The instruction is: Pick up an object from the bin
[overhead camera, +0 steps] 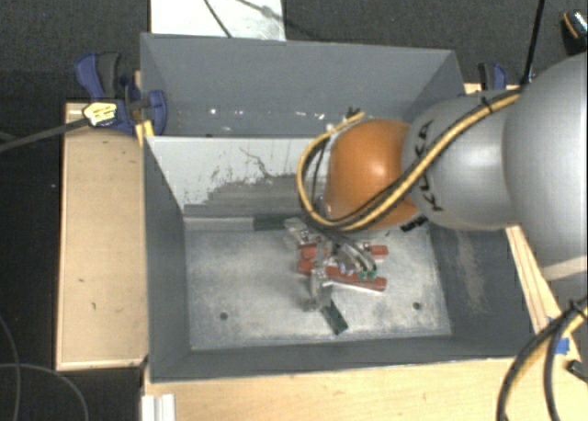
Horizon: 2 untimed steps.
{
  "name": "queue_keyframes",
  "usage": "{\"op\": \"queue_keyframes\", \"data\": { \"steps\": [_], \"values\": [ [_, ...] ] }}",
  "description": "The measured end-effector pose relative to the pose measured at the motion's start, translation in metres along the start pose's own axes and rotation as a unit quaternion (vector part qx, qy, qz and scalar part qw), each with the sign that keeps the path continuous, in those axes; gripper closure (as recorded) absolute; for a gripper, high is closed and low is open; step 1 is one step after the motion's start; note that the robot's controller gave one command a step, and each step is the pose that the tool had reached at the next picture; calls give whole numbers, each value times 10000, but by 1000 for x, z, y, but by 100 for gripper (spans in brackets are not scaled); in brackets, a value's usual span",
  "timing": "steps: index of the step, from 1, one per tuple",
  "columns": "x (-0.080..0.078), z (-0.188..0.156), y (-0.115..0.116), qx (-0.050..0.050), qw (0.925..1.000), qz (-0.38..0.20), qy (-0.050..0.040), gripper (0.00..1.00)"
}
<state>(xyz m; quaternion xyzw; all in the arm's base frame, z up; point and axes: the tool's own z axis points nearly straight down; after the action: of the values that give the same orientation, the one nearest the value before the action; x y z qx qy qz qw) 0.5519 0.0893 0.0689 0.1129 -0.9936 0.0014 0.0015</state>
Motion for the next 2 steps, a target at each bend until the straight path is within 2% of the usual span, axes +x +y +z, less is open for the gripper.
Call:
{"op": "queue_keyframes", "data": {
  "steps": [1,2],
  "values": [
    [-27,-2,9,-20,9986,536,-45,0],
    [-4,-60,-76,12,9999,106,-56,0]
  ]
}}
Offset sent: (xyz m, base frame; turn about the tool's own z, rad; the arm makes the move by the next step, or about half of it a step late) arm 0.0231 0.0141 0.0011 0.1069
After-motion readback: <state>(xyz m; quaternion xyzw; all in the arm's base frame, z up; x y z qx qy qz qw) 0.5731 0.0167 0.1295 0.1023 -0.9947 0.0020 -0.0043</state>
